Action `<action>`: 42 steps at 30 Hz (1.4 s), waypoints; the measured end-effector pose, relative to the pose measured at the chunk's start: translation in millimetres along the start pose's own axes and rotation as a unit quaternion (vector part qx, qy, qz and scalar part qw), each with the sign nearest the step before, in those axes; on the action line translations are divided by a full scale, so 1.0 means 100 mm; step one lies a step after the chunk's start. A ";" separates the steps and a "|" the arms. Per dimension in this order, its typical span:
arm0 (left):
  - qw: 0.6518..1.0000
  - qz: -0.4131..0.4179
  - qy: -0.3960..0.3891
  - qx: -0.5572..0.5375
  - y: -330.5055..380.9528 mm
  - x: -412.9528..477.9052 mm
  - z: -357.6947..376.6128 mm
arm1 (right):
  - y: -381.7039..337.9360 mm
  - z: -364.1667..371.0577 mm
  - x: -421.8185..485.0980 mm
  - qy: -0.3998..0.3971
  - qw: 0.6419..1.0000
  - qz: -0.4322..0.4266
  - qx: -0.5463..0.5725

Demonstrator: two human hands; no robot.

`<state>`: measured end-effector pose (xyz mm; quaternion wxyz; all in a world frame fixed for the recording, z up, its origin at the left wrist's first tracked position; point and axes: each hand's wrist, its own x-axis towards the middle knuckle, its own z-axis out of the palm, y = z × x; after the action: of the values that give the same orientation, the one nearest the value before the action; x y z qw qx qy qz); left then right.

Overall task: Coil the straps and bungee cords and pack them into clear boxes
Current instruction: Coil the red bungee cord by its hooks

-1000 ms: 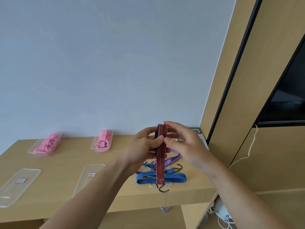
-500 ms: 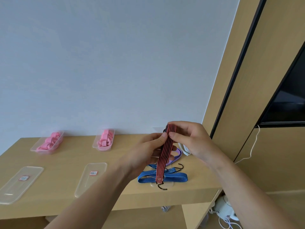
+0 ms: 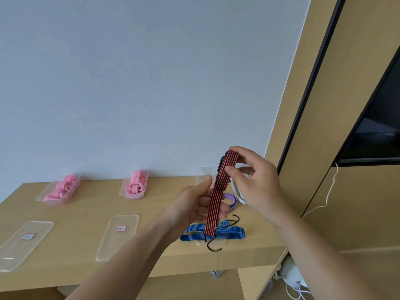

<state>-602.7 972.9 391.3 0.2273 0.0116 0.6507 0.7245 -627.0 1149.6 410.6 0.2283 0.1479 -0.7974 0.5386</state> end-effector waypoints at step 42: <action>0.980 0.104 0.102 -0.136 0.13 0.13 -0.82 | -0.05 0.92 -0.61 -0.020 0.983 0.184 -0.006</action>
<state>-644.2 899.7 387.2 0.0826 -0.0260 0.5615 0.8229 -591.4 1061.9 353.3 0.1105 0.0078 -0.8188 0.5632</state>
